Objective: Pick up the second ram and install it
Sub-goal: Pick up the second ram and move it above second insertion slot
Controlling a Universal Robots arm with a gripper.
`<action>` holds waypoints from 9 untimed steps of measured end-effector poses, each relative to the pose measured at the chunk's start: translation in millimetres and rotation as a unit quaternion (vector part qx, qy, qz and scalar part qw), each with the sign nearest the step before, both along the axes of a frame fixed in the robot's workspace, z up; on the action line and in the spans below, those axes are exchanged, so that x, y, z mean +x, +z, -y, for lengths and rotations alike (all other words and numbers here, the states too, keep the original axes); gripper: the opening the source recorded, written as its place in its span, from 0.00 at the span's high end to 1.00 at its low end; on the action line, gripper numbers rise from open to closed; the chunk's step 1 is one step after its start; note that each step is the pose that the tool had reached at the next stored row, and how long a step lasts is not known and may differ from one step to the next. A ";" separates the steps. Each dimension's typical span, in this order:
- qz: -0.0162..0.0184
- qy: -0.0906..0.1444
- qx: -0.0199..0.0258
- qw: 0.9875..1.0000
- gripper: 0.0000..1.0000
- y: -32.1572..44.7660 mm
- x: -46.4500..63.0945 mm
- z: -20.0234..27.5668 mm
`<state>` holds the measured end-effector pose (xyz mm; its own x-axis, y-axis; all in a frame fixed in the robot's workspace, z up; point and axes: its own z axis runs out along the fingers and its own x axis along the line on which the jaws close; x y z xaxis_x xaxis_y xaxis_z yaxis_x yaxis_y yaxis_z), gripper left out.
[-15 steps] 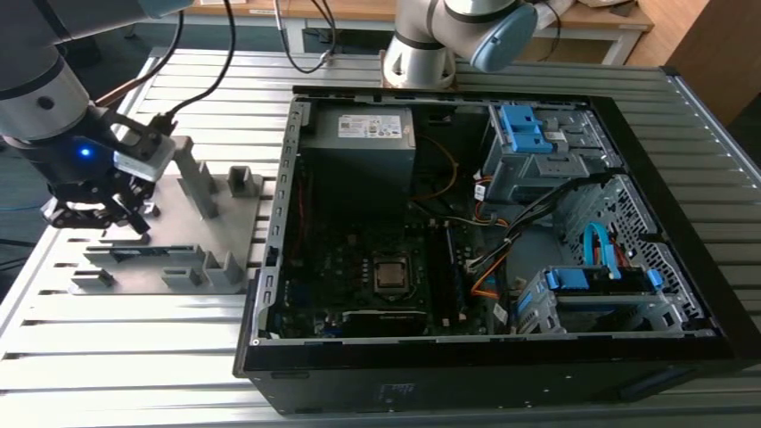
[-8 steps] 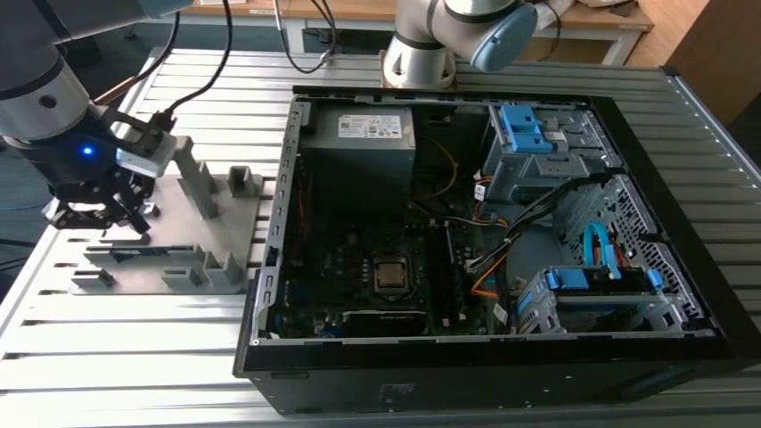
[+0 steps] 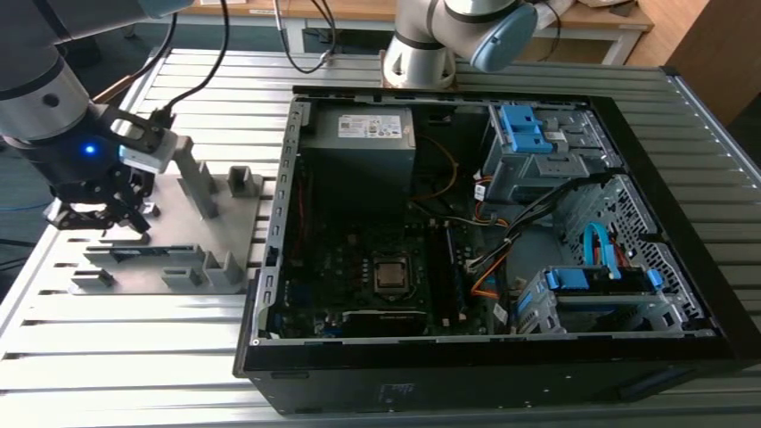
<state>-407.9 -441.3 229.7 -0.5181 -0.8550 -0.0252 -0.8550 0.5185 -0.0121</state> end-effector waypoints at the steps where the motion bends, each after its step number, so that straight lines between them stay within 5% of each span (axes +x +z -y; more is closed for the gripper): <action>1: 0.000 0.003 0.000 1.000 0.90 0.0 0.0 0.0; 9: 0.000 0.031 0.000 1.000 0.90 0.0 0.0 0.0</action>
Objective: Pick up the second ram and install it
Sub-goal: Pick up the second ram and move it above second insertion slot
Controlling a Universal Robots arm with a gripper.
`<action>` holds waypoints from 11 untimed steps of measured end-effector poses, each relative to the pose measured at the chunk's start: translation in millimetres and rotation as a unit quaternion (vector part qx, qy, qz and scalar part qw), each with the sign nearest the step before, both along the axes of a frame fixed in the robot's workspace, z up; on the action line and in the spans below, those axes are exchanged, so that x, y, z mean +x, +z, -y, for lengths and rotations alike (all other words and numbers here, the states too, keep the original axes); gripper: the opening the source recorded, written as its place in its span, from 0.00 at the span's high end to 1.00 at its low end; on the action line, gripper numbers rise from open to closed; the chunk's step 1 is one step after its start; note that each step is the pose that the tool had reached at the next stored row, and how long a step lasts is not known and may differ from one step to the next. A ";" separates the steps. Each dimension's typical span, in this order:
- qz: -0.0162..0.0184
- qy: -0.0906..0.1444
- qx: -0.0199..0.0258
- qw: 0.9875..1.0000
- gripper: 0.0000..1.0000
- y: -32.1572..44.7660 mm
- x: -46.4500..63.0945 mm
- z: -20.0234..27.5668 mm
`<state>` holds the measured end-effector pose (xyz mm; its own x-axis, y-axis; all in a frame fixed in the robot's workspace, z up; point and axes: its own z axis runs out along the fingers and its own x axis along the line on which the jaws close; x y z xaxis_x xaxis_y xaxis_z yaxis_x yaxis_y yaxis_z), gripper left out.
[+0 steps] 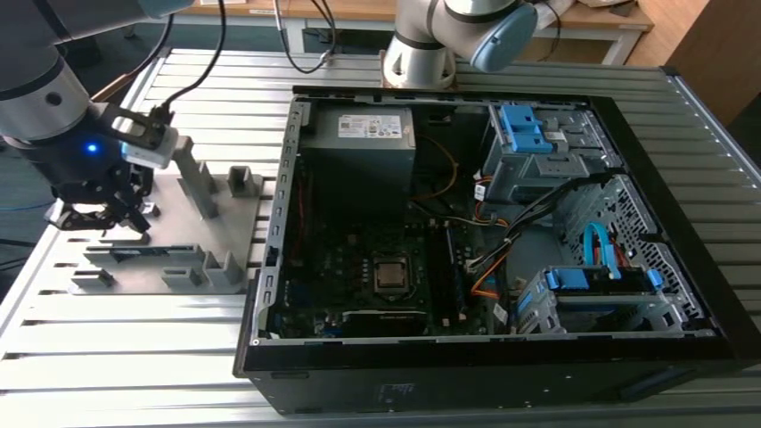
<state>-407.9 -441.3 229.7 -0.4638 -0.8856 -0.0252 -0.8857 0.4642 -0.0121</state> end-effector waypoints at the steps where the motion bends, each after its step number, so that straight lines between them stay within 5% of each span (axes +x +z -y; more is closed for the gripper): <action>1: 0.000 0.003 0.000 1.000 0.90 0.0 0.0 0.0; 11: 0.000 0.032 0.000 0.999 0.90 0.0 0.0 0.0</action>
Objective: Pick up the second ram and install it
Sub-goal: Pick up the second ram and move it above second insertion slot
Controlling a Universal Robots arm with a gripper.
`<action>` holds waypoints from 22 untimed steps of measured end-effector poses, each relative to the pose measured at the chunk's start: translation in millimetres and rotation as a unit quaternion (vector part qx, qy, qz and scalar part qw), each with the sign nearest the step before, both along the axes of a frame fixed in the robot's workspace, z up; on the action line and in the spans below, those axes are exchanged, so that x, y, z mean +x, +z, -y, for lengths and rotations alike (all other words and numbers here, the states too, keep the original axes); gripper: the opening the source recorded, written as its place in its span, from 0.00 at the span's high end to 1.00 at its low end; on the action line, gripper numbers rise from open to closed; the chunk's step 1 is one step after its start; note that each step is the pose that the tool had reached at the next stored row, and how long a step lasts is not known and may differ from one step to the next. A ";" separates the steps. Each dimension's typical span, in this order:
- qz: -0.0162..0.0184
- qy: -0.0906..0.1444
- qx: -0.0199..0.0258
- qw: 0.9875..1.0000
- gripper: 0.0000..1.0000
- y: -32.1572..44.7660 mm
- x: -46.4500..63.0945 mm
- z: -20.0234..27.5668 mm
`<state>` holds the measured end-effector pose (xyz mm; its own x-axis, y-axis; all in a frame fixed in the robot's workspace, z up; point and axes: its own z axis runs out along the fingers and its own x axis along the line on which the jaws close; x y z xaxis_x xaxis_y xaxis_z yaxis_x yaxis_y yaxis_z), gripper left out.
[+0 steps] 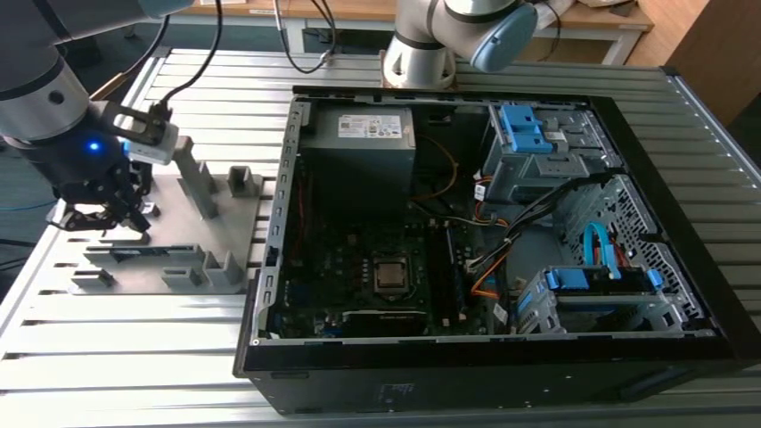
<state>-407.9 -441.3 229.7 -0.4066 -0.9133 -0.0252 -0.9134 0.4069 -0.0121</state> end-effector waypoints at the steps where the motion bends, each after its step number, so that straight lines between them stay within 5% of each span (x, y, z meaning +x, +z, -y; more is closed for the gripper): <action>1: 0.000 0.003 0.000 1.000 0.90 0.0 0.0 0.0; 22: 0.000 0.043 0.000 0.999 0.90 0.0 0.0 0.0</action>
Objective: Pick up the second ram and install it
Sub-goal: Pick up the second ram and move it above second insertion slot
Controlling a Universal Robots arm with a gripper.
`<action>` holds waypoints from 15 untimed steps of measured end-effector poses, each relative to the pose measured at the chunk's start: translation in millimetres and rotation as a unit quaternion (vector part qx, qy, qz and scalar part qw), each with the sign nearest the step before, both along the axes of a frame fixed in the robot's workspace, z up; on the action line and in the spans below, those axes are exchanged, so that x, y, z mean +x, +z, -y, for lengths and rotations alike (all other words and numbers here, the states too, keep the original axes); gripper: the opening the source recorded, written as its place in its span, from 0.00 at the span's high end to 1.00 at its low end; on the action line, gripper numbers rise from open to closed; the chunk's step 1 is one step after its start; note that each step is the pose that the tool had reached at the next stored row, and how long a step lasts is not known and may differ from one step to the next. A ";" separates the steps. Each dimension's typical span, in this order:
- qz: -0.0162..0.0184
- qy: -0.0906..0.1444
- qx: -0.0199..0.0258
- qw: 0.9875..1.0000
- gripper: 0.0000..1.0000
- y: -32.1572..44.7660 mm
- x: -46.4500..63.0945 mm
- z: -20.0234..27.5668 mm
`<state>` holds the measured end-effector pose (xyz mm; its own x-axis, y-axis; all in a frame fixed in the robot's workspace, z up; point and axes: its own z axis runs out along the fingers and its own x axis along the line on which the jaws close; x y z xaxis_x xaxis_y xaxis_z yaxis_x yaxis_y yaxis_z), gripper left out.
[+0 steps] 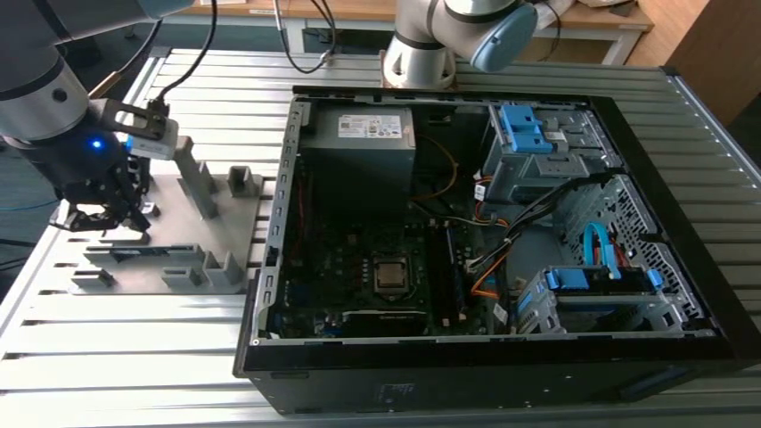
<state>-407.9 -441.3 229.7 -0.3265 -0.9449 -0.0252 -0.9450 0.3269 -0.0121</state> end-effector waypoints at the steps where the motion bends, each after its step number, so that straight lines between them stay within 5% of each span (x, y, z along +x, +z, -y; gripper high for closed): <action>1: 0.000 0.002 0.000 1.000 0.90 0.0 0.0 0.0; 15: 0.000 0.051 0.000 0.999 0.90 -0.1 0.0 0.0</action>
<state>-407.9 -441.3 229.6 -0.2287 -0.9732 -0.0252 -0.9733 0.2291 -0.0120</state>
